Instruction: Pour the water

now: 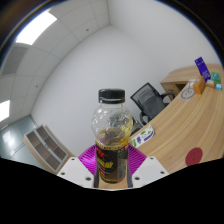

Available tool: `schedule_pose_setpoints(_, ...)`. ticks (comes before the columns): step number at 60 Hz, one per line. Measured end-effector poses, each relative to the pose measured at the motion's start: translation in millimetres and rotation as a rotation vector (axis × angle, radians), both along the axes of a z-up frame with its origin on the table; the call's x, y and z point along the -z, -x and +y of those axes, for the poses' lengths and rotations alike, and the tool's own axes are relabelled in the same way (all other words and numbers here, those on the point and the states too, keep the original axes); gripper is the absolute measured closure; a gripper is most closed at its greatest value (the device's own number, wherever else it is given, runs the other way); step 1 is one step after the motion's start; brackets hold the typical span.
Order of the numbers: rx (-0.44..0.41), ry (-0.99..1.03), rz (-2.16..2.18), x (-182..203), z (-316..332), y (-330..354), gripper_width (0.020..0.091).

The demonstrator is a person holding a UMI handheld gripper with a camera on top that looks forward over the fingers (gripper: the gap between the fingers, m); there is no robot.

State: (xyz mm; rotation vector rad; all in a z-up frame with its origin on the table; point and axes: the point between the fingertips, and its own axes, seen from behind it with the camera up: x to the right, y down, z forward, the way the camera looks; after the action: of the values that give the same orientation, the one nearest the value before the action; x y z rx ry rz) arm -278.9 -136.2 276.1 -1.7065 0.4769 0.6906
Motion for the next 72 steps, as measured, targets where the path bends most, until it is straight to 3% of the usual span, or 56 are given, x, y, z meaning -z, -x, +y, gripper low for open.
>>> schedule_pose_setpoints(8,0.05,-0.026,-0.335,13,7,-72,0.073)
schedule_pose_setpoints(14,0.076,-0.009,-0.536,56,16,-121,0.073)
schedule_pose_setpoints(38,0.027,0.157,-0.741,191,7,-193,0.0726)
schedule_pose_setpoints(47,0.019,0.133,-0.736,194,1,-194,0.0722)
schedule_pose_setpoints(57,-0.002,0.176,-0.739,198,1,-196,0.056)
schedule_pose_setpoints(59,-0.003,0.198,-0.732,198,-1,-197,0.0472)
schedule_pose_setpoints(62,-0.001,0.217,-0.721,195,-5,-197,0.0252)
schedule_pose_setpoints(63,0.003,0.22,-0.717,192,-8,-197,0.0234)
schedule_pose_setpoints(65,0.009,0.229,-0.715,186,-14,-197,0.028)
schedule_pose_setpoints(72,0.03,0.238,-0.728,157,-42,-193,0.0249)
